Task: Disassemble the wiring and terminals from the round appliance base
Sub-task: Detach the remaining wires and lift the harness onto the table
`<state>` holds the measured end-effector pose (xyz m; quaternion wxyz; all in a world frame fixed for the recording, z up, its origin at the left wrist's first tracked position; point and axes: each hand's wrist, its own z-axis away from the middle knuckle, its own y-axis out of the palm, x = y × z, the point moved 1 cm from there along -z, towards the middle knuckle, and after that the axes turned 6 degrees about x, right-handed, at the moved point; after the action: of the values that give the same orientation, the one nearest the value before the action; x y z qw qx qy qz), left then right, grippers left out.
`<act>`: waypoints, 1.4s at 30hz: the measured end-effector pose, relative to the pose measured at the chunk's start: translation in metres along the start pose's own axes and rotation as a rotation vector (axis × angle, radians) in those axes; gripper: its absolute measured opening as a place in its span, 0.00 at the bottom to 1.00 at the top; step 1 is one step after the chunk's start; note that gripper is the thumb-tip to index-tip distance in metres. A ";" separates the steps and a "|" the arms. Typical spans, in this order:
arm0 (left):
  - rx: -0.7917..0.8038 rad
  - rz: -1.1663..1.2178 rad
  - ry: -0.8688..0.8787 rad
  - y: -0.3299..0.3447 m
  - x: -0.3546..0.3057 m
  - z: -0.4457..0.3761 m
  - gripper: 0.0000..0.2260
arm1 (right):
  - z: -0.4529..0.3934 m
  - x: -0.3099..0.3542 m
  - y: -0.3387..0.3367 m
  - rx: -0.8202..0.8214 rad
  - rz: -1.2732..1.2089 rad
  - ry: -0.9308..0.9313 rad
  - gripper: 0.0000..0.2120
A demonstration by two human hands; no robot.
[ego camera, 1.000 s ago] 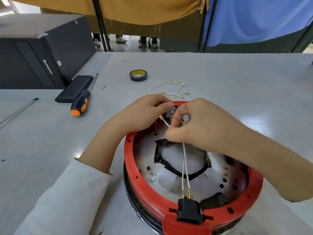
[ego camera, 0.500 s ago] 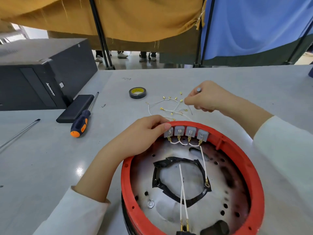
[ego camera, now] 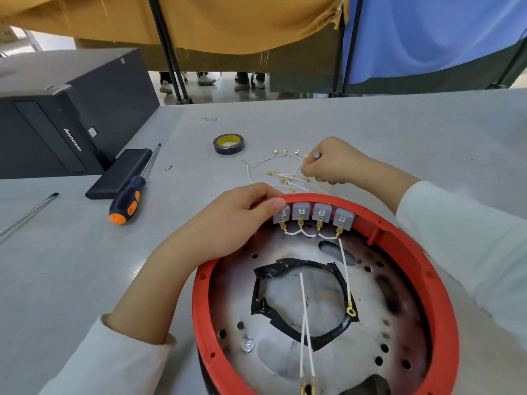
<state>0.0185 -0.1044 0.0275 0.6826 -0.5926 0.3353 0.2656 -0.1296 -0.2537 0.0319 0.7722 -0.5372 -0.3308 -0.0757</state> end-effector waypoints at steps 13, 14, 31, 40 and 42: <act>-0.044 -0.118 -0.092 -0.006 0.001 0.005 0.10 | 0.095 0.007 -0.023 0.071 0.236 -0.197 0.15; -0.046 -0.134 -0.099 -0.007 0.001 0.006 0.10 | 0.098 0.007 -0.024 0.097 0.281 -0.199 0.13; -0.016 -0.229 0.033 -0.008 -0.006 0.008 0.12 | 0.087 0.026 0.007 -0.076 0.231 -0.397 0.13; -0.061 -0.318 0.002 -0.002 -0.005 0.006 0.09 | 0.100 0.017 0.018 -0.059 -0.808 -0.399 0.20; -0.066 -0.325 0.013 0.000 -0.005 0.006 0.09 | 0.101 0.015 0.019 -0.074 -0.825 -0.407 0.20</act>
<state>0.0161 -0.0984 0.0324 0.6945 -0.6629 0.2306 0.1585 -0.1524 -0.1538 0.0464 0.5771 -0.3920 -0.6589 -0.2813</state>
